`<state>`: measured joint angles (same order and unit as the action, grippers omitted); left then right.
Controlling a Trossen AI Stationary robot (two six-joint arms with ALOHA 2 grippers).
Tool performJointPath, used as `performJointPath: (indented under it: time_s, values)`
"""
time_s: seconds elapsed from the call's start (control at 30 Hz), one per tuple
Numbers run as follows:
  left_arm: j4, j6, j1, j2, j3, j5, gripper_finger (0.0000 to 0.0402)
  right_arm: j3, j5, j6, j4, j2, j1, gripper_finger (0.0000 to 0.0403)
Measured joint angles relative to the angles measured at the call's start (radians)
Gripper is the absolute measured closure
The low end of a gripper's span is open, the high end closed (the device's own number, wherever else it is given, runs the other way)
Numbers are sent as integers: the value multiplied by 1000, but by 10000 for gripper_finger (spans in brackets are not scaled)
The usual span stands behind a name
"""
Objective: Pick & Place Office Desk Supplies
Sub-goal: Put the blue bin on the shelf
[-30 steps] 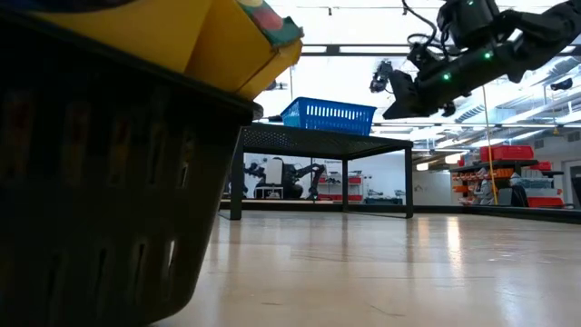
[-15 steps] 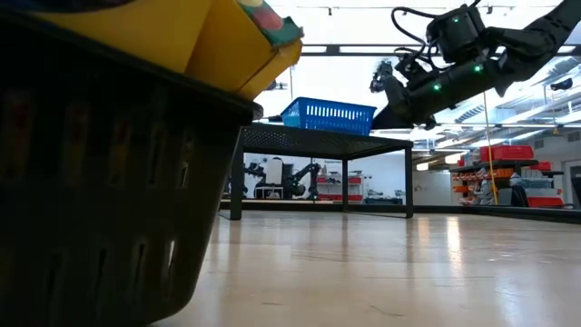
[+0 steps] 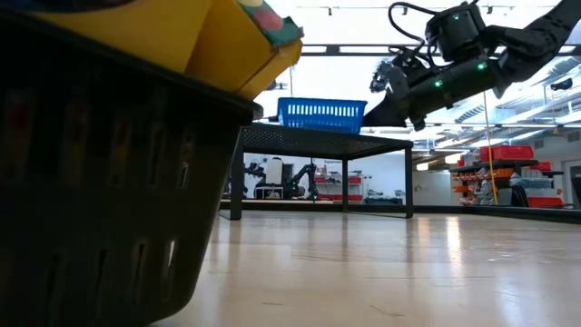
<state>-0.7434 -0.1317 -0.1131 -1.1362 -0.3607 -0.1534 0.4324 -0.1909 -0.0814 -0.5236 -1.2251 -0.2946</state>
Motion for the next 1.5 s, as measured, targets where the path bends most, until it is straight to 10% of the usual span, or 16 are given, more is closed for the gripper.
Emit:
performJointPath:
  time_s: [0.93, 1.5]
  values:
    - [-20, 20, 2, 11, 0, 16, 240, 329, 177, 87, 37, -353, 143, 403]
    - [-9, 46, 2, 49, 0, 17, 240, 328, -417, -64, 233, -267, 165, 403]
